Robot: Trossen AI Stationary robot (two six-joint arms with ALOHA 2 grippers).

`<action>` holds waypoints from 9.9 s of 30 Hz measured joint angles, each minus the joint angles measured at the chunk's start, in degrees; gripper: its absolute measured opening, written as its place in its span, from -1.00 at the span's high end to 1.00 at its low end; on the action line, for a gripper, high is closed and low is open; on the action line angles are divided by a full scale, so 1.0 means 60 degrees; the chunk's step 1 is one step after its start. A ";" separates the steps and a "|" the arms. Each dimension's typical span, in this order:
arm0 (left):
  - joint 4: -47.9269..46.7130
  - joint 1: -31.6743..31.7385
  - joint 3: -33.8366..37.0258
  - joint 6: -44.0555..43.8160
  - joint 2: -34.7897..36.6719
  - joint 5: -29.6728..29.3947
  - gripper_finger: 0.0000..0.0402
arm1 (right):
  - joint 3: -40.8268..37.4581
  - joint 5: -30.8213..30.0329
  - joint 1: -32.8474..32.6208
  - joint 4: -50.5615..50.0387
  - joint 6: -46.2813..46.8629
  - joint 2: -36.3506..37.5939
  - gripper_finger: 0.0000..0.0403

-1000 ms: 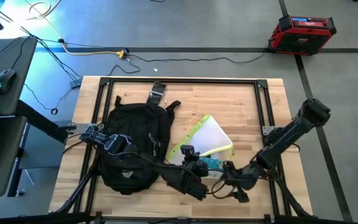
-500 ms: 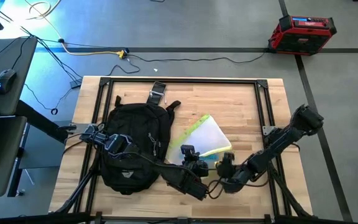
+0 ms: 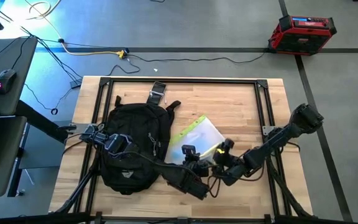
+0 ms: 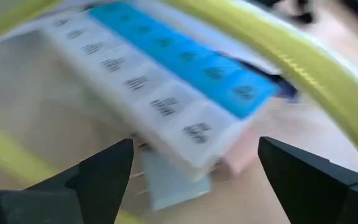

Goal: Unpack backpack
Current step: Put the blue pill organizer into the green zip bag, then close the green zip bag

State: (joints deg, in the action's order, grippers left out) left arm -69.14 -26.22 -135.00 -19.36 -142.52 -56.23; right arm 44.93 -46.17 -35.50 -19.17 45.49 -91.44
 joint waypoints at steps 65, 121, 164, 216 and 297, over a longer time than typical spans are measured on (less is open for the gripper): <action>0.1218 0.0817 0.0382 -0.0769 -0.0127 0.2551 0.29 | -0.0506 -0.0469 -0.2791 -0.0289 -0.0858 0.3738 -0.65; -0.0474 0.0802 0.1781 -0.1988 0.0259 0.2090 0.24 | -0.0120 0.3107 -0.2184 -0.3540 -0.1128 -0.0004 1.00; 0.0908 -0.0043 0.1271 0.0661 0.0433 0.1454 0.41 | 0.1351 0.5995 -0.1378 -0.5375 -0.3712 0.0004 0.24; 0.0633 -0.0036 0.1271 0.0066 0.0433 0.1881 0.41 | -0.0433 0.0288 0.0945 0.0442 -0.3698 -0.0334 1.00; -0.3476 -0.1446 0.0004 -0.2746 -0.0885 0.0251 1.00 | -0.1235 0.1405 0.1318 -0.2478 -1.2191 0.1355 0.21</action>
State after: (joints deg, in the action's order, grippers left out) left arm -90.00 -34.89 -134.98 -35.83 -147.83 -54.72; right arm 37.52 -37.74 -27.60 -34.04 -27.66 -83.31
